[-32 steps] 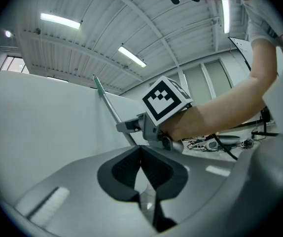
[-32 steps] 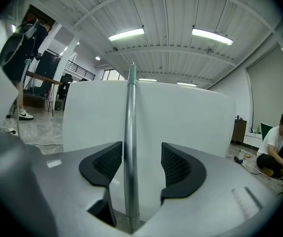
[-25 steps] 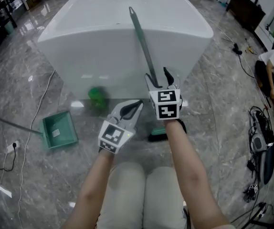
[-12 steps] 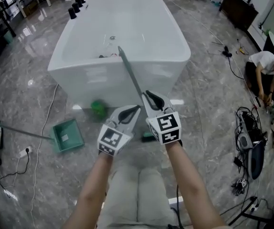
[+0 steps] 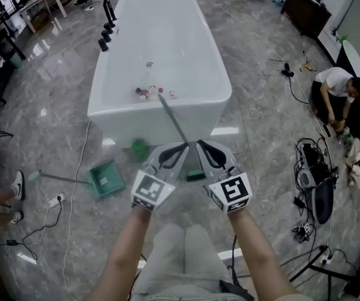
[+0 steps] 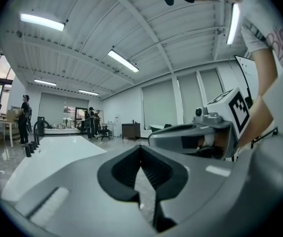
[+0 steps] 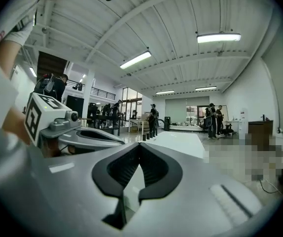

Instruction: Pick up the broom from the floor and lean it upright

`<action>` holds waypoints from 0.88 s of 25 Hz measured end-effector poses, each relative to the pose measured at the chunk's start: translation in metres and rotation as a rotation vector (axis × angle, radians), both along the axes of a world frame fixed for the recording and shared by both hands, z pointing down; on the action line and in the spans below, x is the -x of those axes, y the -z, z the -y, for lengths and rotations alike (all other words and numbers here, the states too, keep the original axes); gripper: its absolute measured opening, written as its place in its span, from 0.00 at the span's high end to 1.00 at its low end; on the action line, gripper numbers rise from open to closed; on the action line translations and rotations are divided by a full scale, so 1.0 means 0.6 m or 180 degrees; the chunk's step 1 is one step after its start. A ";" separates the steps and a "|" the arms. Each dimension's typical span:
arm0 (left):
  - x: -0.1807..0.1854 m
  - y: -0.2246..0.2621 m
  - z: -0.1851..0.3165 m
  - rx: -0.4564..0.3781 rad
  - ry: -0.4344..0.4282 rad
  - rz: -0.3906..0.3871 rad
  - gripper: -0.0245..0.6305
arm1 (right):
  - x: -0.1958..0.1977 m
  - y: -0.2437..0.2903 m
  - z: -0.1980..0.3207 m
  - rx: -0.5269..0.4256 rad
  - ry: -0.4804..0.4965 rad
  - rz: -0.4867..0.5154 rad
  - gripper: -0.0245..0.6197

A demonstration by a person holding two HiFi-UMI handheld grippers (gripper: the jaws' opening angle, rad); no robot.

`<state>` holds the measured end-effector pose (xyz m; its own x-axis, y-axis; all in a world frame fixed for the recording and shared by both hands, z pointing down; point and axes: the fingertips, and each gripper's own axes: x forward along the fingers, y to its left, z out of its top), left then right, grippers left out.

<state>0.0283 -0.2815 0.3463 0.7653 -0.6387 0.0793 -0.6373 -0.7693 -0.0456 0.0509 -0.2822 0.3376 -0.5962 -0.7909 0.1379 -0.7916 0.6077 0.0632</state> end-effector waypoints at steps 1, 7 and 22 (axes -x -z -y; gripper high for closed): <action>-0.001 0.027 -0.012 -0.0007 -0.0026 0.0012 0.96 | 0.002 0.023 -0.019 0.0010 0.0040 0.0012 0.96; 0.000 0.180 -0.060 -0.0055 -0.0007 -0.0070 0.96 | 0.009 0.154 -0.100 0.0012 0.0056 0.0021 0.96; -0.006 0.357 -0.109 -0.0317 0.0098 -0.0308 0.96 | 0.005 0.337 -0.135 -0.0249 -0.0021 0.0106 0.96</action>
